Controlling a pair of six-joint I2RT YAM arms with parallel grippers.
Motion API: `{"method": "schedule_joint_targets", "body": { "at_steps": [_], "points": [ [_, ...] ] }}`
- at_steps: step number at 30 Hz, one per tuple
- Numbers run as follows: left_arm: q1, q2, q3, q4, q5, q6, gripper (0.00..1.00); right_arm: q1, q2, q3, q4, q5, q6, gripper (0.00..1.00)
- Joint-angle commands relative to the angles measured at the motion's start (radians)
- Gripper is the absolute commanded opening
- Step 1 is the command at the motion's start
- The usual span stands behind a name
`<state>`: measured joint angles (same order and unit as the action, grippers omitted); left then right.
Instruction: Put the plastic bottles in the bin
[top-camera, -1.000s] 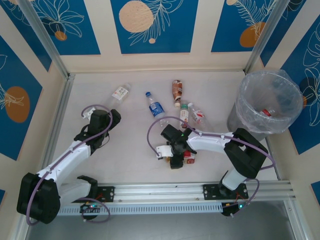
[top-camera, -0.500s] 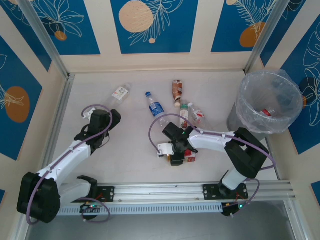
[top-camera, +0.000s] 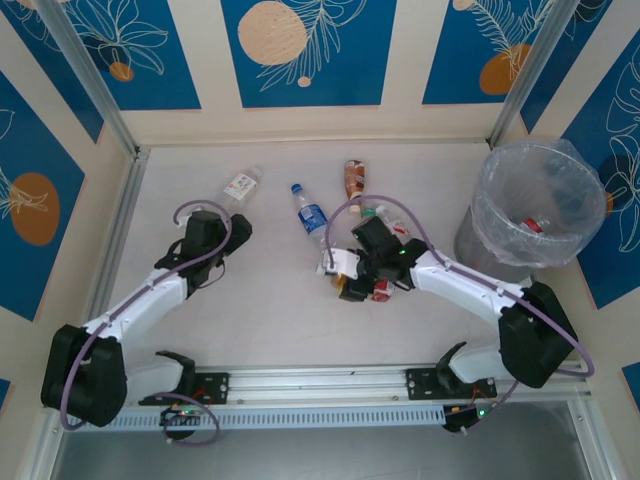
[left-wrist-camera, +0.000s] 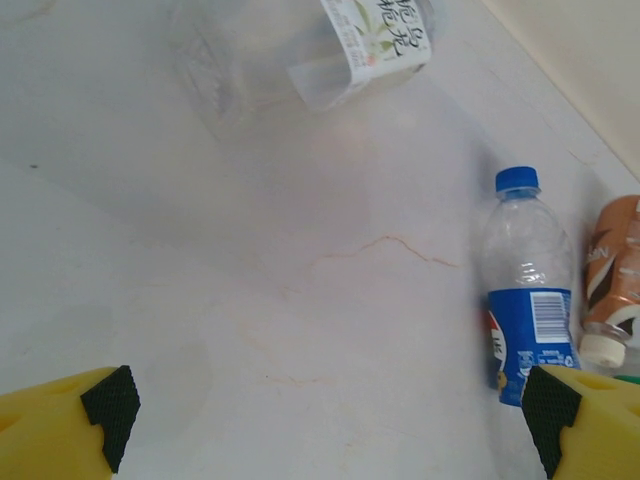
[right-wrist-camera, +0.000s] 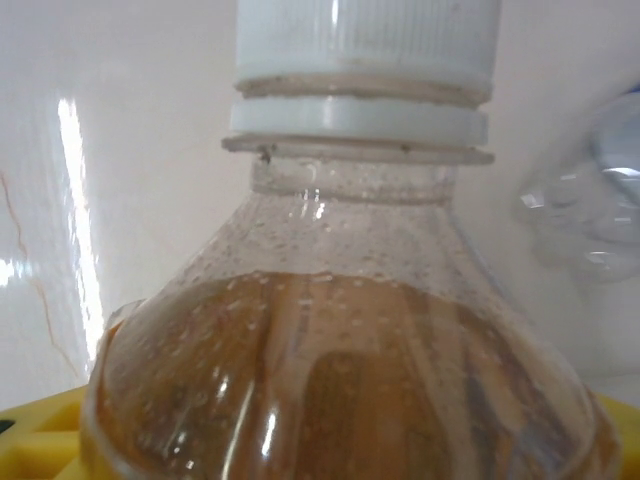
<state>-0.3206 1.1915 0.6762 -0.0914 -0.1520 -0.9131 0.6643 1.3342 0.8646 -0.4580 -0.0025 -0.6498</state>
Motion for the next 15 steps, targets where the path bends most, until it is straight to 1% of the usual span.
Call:
{"method": "schedule_joint_targets", "body": {
  "at_steps": [1, 10, 15],
  "points": [
    [0.015, 0.017, 0.040, 0.035, 0.062, 0.028, 1.00, -0.048, -0.071, 0.014, 0.086, -0.129, 0.104, 0.59],
    [0.015, 0.052, 0.063, 0.071, 0.109, 0.025, 1.00, -0.177, -0.213, 0.010, 0.220, -0.222, 0.290, 0.59],
    [0.015, 0.098, 0.077, 0.108, 0.171, 0.020, 1.00, -0.262, -0.281, 0.026, 0.255, -0.239, 0.381, 0.59]
  ]
}}
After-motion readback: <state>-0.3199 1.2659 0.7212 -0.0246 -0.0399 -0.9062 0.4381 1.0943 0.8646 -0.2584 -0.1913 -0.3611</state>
